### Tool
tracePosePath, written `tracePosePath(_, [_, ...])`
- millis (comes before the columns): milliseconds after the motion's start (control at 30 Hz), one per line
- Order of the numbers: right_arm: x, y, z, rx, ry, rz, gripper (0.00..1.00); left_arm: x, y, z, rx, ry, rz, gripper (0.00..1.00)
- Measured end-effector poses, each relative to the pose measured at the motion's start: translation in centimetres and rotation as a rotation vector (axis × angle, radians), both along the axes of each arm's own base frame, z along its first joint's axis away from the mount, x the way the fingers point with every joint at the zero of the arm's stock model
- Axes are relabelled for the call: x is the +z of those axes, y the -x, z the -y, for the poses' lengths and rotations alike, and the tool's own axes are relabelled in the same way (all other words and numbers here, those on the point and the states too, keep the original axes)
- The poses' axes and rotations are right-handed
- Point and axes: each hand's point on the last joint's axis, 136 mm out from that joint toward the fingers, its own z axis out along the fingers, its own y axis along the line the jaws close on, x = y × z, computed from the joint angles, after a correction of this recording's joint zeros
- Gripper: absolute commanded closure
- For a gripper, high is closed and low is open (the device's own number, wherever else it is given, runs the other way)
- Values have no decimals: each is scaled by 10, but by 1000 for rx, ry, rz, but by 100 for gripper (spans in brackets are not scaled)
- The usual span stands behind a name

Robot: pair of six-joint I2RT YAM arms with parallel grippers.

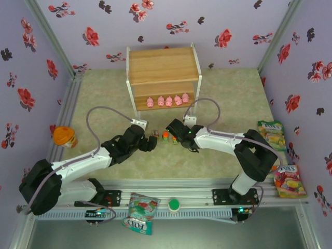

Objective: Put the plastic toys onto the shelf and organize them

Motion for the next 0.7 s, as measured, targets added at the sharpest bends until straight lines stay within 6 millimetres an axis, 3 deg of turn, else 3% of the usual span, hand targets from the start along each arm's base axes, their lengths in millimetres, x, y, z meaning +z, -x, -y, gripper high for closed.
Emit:
tracePosePath(300, [-19, -6, 5, -7, 11, -46, 47, -3, 0, 0, 0, -6, -6, 13])
tracePosePath(700, [-28, -11, 5, 13, 15, -71, 53, -4, 0, 0, 0, -9, -8, 13])
